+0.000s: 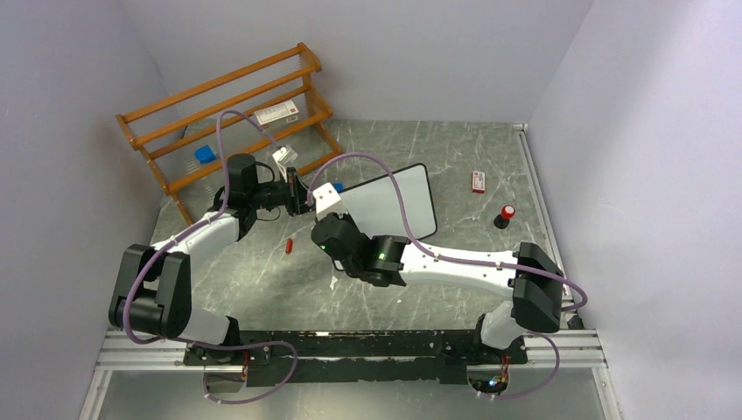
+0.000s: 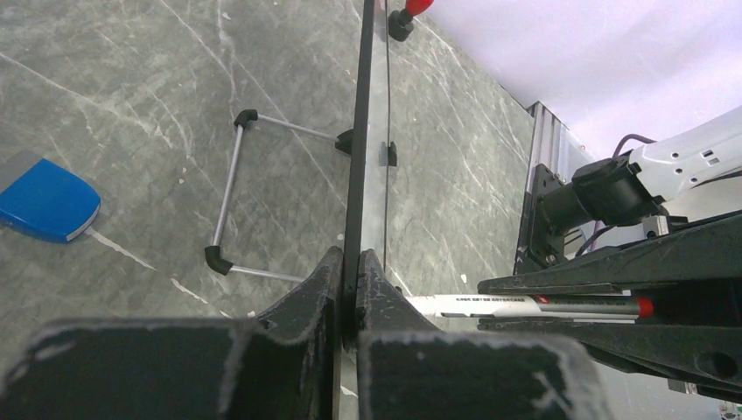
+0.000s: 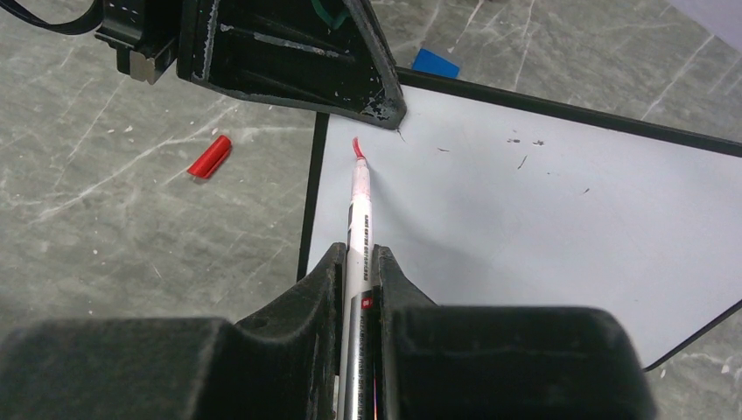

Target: Write a sentence on the whiteboard

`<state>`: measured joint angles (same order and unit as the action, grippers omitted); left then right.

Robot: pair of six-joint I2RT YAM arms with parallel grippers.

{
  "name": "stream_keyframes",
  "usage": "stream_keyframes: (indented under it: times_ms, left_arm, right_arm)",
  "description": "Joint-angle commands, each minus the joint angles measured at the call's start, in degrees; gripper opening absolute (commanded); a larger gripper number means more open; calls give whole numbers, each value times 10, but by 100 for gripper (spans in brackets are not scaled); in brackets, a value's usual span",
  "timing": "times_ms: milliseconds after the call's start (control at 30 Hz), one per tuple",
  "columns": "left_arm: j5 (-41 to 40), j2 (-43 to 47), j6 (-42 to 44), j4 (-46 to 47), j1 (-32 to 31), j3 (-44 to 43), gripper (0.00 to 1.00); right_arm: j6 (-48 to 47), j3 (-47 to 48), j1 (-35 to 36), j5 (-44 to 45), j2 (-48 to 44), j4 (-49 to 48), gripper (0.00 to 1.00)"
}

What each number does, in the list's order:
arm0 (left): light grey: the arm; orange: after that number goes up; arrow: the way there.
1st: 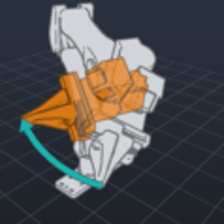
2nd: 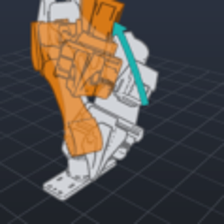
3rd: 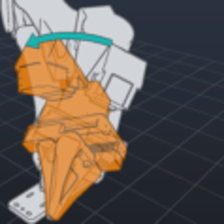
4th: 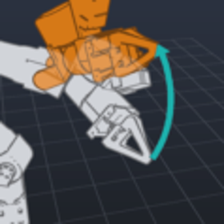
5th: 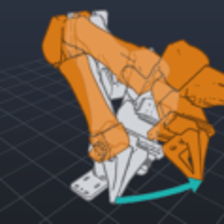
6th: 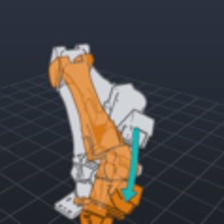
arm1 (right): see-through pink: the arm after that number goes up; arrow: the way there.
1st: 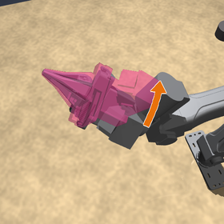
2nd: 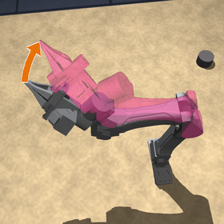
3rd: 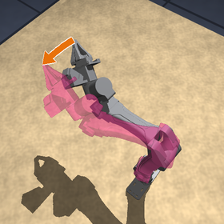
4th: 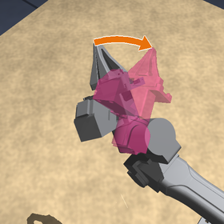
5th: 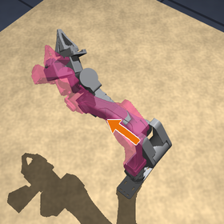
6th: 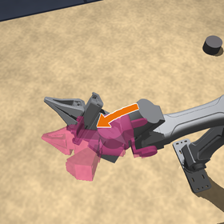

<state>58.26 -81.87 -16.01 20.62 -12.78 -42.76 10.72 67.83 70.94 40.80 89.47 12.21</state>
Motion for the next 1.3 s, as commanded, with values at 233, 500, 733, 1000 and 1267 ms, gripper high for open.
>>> stream_keyframes:
  times_ms: [233,500,733,1000,1267]
  left_arm:
    - [-8,-12,29,-35,-2,-3,5]
    - [-9,-13,30,-37,-2,-4,5]
    - [-9,-13,30,-37,-2,-4,5]
    - [-7,-16,30,-37,-3,-5,5]
    - [-4,-17,33,-42,-5,-6,5]
  right_arm:
    - [24,-5,-5,23,-14,32,0]
    - [31,-13,-5,21,-22,36,0]
    - [34,-15,-5,15,-24,35,0]
    - [26,-15,-5,22,-26,21,0]
    - [19,-10,-11,27,-24,10,0]
